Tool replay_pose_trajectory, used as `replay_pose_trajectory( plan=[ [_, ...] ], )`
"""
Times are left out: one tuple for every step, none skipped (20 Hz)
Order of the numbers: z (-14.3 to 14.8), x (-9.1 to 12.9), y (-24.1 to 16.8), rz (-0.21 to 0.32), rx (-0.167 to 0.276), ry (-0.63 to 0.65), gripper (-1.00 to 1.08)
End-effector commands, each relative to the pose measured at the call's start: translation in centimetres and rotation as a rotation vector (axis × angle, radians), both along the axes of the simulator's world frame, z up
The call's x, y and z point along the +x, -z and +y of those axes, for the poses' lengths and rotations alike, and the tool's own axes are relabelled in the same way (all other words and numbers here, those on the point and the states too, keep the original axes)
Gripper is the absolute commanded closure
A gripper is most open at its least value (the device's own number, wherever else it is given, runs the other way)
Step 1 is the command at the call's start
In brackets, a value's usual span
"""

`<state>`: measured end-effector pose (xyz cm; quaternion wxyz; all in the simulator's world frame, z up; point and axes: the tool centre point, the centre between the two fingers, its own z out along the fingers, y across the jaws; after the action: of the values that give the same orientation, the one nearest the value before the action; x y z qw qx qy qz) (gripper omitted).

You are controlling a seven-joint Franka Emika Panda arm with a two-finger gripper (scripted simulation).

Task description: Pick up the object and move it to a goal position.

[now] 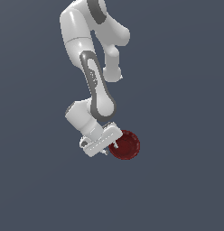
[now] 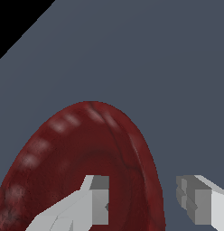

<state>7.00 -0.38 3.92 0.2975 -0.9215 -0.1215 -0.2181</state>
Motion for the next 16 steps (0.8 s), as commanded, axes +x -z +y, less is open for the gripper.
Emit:
replay_pose_trajectory(
  plan=[
    [0.25,0.16,0.34,-0.001,0.000,0.001,-0.20],
    [0.27,0.17,0.37,-0.001,0.000,0.001,-0.20],
    [0.27,0.17,0.37,-0.001,0.000,0.001,1.08],
    [0.27,0.17,0.37,-0.001,0.000,0.001,1.08],
    [0.27,0.17,0.37,-0.001,0.000,0.001,1.08],
    [0.27,0.17,0.37,-0.001,0.000,0.001,1.08],
    [0.27,0.17,0.37,-0.001,0.000,0.001,1.08],
    [0.27,0.17,0.37,-0.001,0.000,0.001,1.08],
    [0.27,0.17,0.37,-0.001,0.000,0.001,1.08],
    [0.27,0.17,0.37,-0.001,0.000,0.001,1.08],
    [0.27,0.17,0.37,-0.001,0.000,0.001,1.08],
    [0.27,0.17,0.37,-0.001,0.000,0.001,1.08],
    [0.27,0.16,0.35,-0.001,0.000,0.001,1.08],
    [0.28,0.16,0.32,-0.001,0.000,0.001,1.08],
    [0.30,0.17,0.23,-0.001,0.000,0.001,1.08],
    [0.34,0.17,0.09,-0.001,0.000,0.001,1.08]
  ],
)
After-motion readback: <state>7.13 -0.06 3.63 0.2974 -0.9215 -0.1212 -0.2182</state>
